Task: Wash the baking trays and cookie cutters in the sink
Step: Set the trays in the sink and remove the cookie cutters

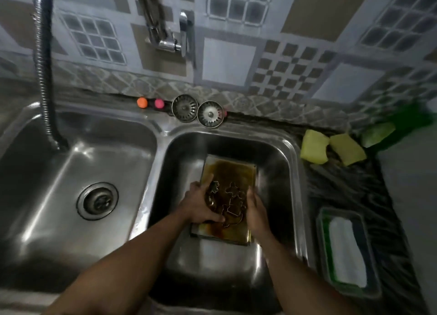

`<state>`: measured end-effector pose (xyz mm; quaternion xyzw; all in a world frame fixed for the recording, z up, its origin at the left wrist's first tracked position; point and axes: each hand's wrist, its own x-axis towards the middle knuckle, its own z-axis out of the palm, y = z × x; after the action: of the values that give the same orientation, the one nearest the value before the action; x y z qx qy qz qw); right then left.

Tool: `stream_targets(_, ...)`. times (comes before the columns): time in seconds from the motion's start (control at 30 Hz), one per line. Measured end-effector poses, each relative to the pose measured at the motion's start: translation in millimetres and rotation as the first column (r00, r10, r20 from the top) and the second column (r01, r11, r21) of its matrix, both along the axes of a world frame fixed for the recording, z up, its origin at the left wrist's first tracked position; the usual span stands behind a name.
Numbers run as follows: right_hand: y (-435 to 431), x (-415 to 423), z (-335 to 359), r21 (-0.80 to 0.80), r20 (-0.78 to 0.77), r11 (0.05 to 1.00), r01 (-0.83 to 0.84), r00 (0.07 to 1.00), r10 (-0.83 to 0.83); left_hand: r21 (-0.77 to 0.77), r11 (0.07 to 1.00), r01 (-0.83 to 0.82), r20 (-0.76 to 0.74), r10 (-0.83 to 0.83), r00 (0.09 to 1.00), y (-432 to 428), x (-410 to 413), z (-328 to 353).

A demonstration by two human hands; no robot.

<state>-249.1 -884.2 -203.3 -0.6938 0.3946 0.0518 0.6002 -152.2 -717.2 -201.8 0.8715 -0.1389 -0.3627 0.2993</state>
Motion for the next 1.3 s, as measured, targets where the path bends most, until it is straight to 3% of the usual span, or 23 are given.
stream_targets(0.1, -4, 15, -7, -0.013, 0.023, 1.0, -0.01, 1.0, 0.011, 0.007, 1.0, -0.004, 0.046, 0.004, 0.999, -7, 16, -13)
stream_targets(0.27, -13, 27, -28, -0.169, 0.084, 0.986, -0.01, 0.996, 0.025, 0.01, 1.0, -0.002, 0.091, 0.002, 0.996, -14, 34, -33)
stream_targets(0.5, -16, 17, -41, -0.324, -0.033, 0.928, -0.186, 0.982, 0.185, 0.042, 0.999, 0.032, 0.092, -0.035, 0.995, -4, 17, -44)
stream_targets(0.57, -18, 18, -32, -0.476, -0.126, 0.828, -0.296, 0.955, 0.269, 0.106, 0.989, 0.1, 0.17, -0.117, 0.978, -1, 17, -40)
stream_targets(0.63, -19, 22, -18, -0.563, -0.244, 0.671, -0.482, 0.873, 0.423, 0.241, 0.942, 0.232, 0.287, -0.298, 0.91, 0, 18, -34)
stream_targets(0.73, -17, 26, -7, -0.55, -0.423, 0.426, -0.718, 0.679, 0.6, 0.397, 0.837, 0.377, 0.369, -0.522, 0.769, -3, 18, -29)
stream_targets(0.87, -8, 30, -9, -0.508, -0.554, 0.261, -0.821, 0.543, 0.631, 0.483, 0.778, 0.402, 0.358, -0.595, 0.72, -8, 18, -26)
stream_targets(0.97, -9, 30, -13, -0.538, -0.56, 0.242, -0.807, 0.557, 0.613, 0.489, 0.789, 0.371, 0.397, -0.58, 0.712, -13, 21, -24)
stream_targets(1.13, -12, 28, -15, -0.572, -0.482, 0.314, -0.758, 0.621, 0.619, 0.493, 0.792, 0.359, 0.408, -0.575, 0.709, -13, 20, -26)
stream_targets(1.3, -8, 30, -14, -0.551, -0.504, 0.328, -0.768, 0.619, 0.603, 0.506, 0.788, 0.35, 0.402, -0.575, 0.713, -18, 20, -27)
